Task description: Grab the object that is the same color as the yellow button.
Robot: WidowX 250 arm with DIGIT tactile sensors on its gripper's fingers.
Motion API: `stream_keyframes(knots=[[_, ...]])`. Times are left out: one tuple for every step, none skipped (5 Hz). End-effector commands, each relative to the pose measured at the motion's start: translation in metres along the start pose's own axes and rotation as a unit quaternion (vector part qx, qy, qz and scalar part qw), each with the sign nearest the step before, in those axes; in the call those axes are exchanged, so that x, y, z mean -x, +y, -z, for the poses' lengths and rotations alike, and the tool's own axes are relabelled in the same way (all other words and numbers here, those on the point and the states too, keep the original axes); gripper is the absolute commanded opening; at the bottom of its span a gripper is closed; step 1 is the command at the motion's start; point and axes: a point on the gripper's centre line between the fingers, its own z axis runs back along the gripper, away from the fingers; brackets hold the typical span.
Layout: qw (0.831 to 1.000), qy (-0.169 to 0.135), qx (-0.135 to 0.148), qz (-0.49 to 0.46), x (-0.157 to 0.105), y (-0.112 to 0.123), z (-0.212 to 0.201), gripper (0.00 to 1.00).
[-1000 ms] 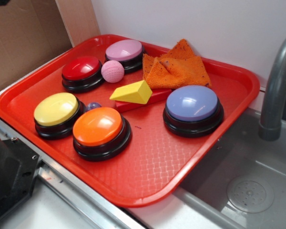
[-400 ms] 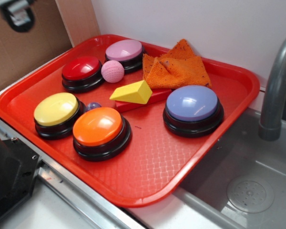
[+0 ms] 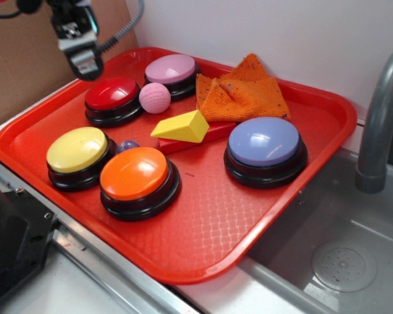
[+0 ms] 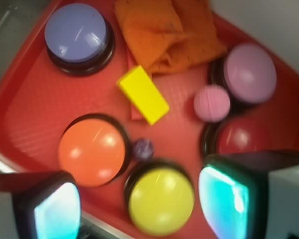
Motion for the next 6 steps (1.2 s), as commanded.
stream_keyframes(knots=[[0.993,-0.055,0.02,0.098,-0.027,0.01,0.039,1.0],[0.989,-0.076,0.056,0.113,-0.038,0.016,0.065,1.0],[0.988,-0.064,0.059,0.13,-0.047,0.015,0.085,1.0],[0.984,-0.065,0.073,0.147,-0.053,0.012,0.099,1.0],[0.981,-0.071,0.08,0.162,-0.057,0.007,0.106,1.0],[0.981,-0.064,0.069,0.172,-0.06,0.005,0.111,0.68]])
